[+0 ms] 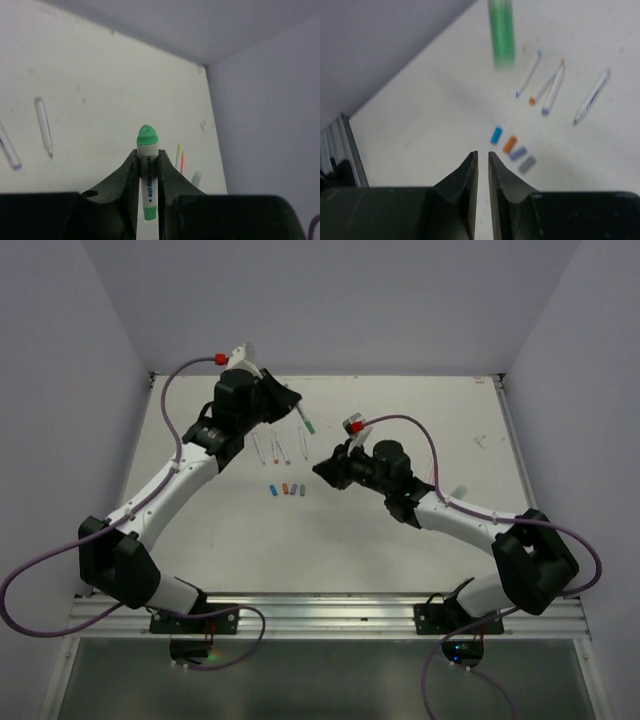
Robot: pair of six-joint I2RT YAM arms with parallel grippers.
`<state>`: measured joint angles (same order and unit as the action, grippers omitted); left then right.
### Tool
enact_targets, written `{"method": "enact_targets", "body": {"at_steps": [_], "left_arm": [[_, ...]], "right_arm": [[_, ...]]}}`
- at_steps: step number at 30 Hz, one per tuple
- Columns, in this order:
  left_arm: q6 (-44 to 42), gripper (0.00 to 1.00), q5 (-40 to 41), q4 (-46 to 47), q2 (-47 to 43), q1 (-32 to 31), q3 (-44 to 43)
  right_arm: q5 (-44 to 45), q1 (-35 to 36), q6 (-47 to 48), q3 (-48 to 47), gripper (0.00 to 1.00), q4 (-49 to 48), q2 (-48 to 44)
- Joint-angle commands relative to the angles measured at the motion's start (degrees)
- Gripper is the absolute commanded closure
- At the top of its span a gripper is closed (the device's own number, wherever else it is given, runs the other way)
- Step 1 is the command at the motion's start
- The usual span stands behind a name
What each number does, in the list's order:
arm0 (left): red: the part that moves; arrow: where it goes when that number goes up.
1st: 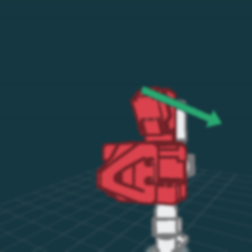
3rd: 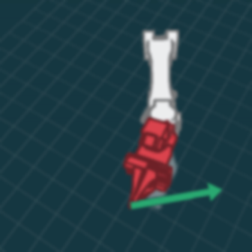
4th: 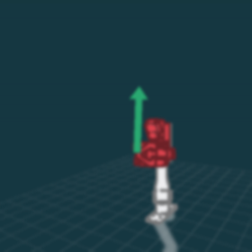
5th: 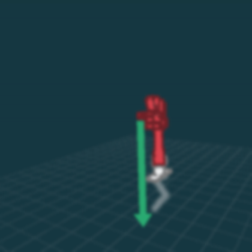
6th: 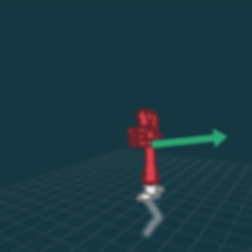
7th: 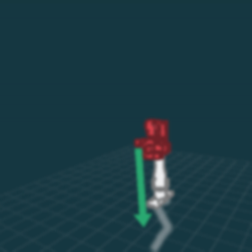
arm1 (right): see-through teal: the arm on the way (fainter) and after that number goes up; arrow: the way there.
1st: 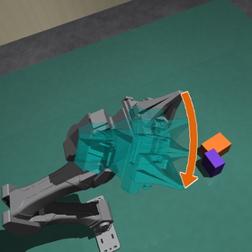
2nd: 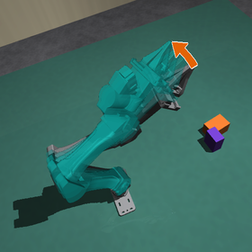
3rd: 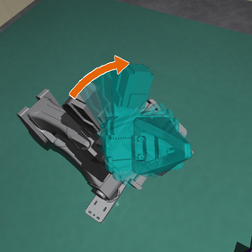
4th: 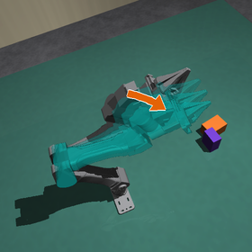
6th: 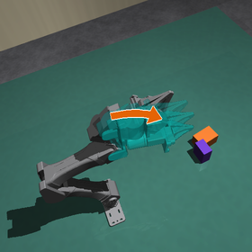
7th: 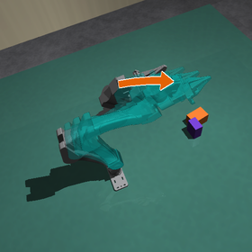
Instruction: Open the pen caps
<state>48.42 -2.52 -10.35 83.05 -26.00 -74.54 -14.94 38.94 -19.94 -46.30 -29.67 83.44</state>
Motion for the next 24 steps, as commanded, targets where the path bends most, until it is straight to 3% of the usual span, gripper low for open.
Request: {"method": "enact_targets", "body": {"at_steps": [1,11,18,19,20,24], "left_arm": [[-1.4,1.00,19.5,23.0,-2.1,6.0,-8.6],[-2.0,1.00,17.1,19.7,-0.9,7.0,-9.6],[-2.5,1.00,4.7,13.9,0.8,7.0,-5.9],[-2.5,1.00,3.2,12.9,0.5,6.9,-5.2],[-2.7,1.00,0.3,12.0,0.5,6.9,-4.7],[-3.9,1.00,-5.5,7.5,-0.3,6.5,-2.1]], "right_arm": [[-6.2,1.4,0.5,7.0,1.00,20.4,0.1],[-5.4,1.3,0.1,7.8,1.00,21.9,-3.6],[-0.6,1.3,-1.6,4.9,1.00,23.7,-7.3],[0.0,1.3,-1.6,4.4,0.96,23.9,-7.8],[0.6,1.3,-1.4,3.7,0.79,24.6,-8.7],[3.8,1.3,-0.4,-1.9,0.48,26.0,-9.7]]}}
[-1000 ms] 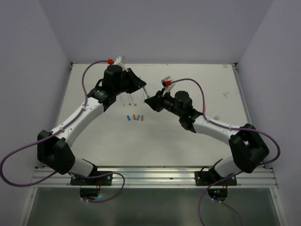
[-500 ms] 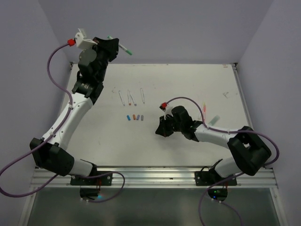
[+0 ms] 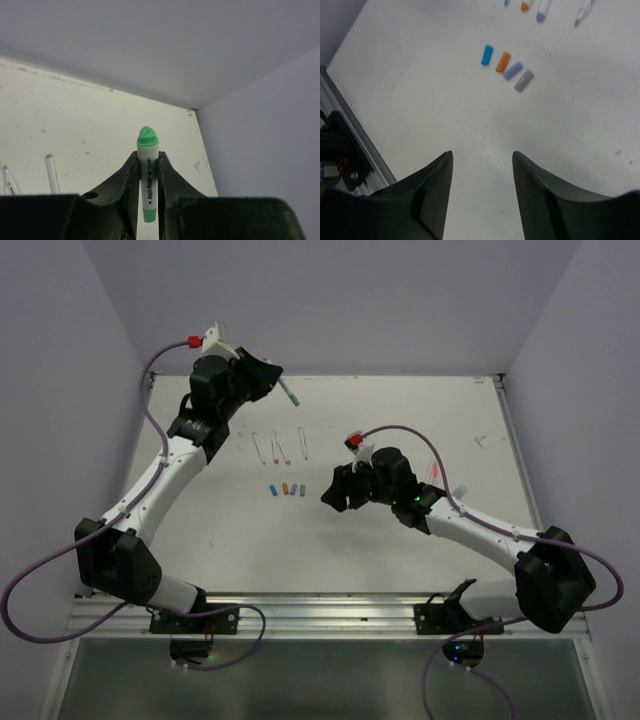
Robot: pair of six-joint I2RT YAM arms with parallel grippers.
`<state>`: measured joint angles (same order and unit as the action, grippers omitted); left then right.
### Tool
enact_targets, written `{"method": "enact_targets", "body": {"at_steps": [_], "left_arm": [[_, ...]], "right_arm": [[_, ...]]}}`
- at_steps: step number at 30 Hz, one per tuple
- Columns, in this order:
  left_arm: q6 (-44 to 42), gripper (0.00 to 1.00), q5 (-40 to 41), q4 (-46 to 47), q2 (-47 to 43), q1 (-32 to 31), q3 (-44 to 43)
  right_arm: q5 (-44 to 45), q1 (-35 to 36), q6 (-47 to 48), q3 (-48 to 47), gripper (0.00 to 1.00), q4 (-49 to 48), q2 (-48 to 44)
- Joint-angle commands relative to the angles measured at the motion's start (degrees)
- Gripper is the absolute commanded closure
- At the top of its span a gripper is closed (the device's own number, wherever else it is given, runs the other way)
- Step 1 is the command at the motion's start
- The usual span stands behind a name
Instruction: Open the pen caps
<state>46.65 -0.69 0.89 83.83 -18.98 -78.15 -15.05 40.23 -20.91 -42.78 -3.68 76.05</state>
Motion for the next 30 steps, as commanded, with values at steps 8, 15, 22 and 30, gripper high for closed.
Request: {"method": "enact_targets", "body": {"at_steps": [8,15,22,30], "left_arm": [[-2.3,1.00,-8.4,-6.5,-6.4,-4.7,6.9],[-2.2,1.00,-7.3,-7.0,-6.9,-8.1,7.1],[-2.5,1.00,-6.6,-7.6,-8.0,-8.4,7.4],[-2.3,1.00,-6.7,-8.0,-8.1,-8.5,7.7]], "right_arm": [[5.7,-0.1,3.3,-16.9,0.30,1.1,1.8],[4.9,-0.1,5.3,-24.9,0.35,1.5,7.4],[6.1,-0.1,5.5,-26.4,0.42,1.0,8.9],[6.0,-0.1,6.0,-26.7,0.58,0.5,8.9]]}}
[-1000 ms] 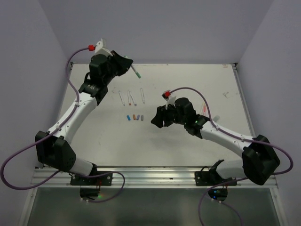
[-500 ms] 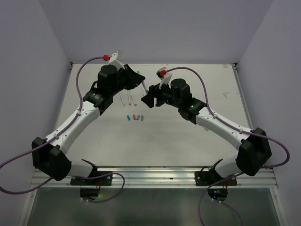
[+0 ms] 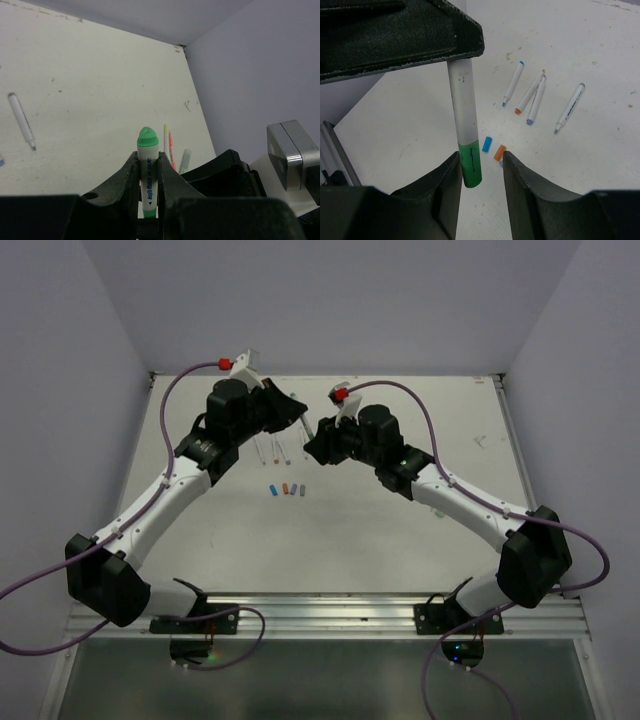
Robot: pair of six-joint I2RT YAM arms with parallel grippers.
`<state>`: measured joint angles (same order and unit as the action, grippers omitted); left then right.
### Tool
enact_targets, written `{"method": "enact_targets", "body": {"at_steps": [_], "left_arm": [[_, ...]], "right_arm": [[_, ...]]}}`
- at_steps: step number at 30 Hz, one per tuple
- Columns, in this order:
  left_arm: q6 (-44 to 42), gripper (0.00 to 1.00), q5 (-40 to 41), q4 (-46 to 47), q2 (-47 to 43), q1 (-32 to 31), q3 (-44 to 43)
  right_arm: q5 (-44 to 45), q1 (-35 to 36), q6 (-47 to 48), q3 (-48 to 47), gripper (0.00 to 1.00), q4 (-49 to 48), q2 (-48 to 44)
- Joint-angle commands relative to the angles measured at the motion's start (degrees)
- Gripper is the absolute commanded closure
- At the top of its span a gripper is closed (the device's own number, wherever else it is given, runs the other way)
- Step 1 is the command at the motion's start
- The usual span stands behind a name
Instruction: Open the pen caps
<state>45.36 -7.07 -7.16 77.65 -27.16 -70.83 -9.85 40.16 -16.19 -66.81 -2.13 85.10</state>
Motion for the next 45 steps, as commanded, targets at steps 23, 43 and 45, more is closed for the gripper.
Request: {"method": "enact_targets", "body": {"at_steps": [23,43,45], "left_arm": [[-0.5,1.00,-1.5,0.0,-2.1,-0.4,0.5],[0.7,0.53,-5.8,1.6,-2.2,-0.4,2.9],[0.9,0.53,-5.9,1.8,-2.4,-0.4,3.7]], "right_arm": [[-1.8,-0.9,-0.9,-2.0,0.62,-3.9,-0.3],[-4.4,-1.2,0.6,-0.1,1.00,-3.8,-1.8],[-4.7,-1.2,0.6,-0.1,1.00,-3.8,-1.8]]}}
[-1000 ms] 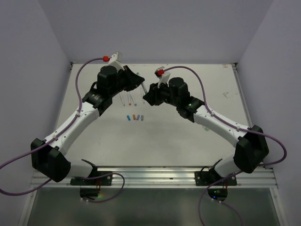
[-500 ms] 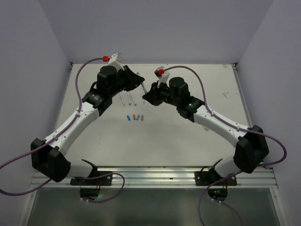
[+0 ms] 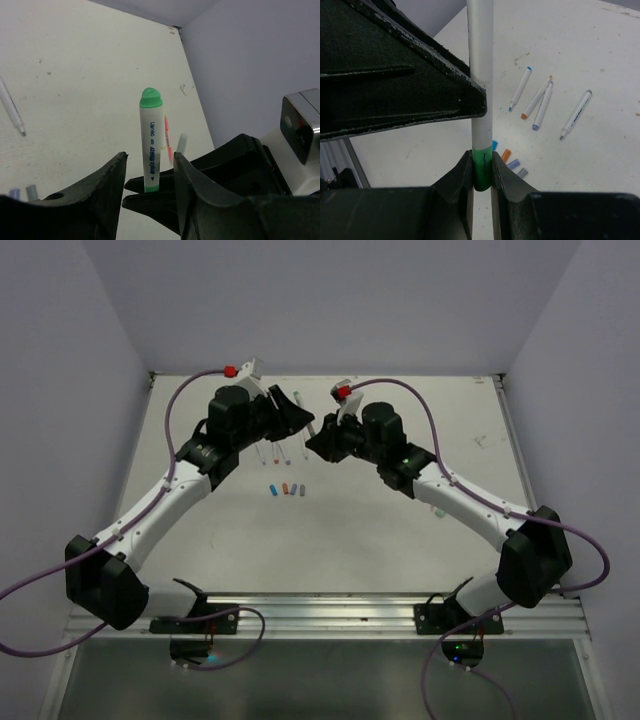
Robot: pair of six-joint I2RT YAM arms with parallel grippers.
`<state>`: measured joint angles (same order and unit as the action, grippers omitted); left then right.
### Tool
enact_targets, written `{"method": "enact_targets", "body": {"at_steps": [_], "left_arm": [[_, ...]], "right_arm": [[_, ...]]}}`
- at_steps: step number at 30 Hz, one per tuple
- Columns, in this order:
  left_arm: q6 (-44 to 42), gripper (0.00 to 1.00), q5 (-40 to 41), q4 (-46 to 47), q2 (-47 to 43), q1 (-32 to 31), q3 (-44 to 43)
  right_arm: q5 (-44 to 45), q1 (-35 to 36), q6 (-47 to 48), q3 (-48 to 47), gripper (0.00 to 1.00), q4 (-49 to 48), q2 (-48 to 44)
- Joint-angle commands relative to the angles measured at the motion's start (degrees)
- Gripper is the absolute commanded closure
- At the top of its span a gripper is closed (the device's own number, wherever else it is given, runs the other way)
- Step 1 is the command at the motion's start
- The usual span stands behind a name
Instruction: Open the pen caps
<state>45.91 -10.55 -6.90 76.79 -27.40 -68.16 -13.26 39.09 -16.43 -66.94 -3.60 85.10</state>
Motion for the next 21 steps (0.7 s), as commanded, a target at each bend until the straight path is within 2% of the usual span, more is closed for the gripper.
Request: {"method": "enact_targets", "body": {"at_steps": [1,4,10,17,21], "left_arm": [[0.5,0.55,-2.5,1.6,-1.5,-0.2,1.2],[0.9,0.60,-2.4,2.3,-1.3,-0.2,1.5],[1.2,0.64,-2.0,2.9,-0.9,-0.2,1.2],[1.7,0.64,-2.4,3.6,-0.1,-0.6,0.9],[1.8,0.74,-2.3,3.6,0.1,-0.9,0.8]], "right_arm": [[-1.7,-0.2,0.8,0.1,1.00,-2.5,-1.9],[-2.4,-0.2,0.7,0.1,1.00,-2.8,-1.6],[-4.5,-0.2,0.5,0.3,1.00,-3.1,-1.3],[-5.7,-0.2,0.4,0.5,1.00,-3.1,-1.2],[-5.8,-0.2,0.3,0.5,1.00,-3.2,-1.3]]}}
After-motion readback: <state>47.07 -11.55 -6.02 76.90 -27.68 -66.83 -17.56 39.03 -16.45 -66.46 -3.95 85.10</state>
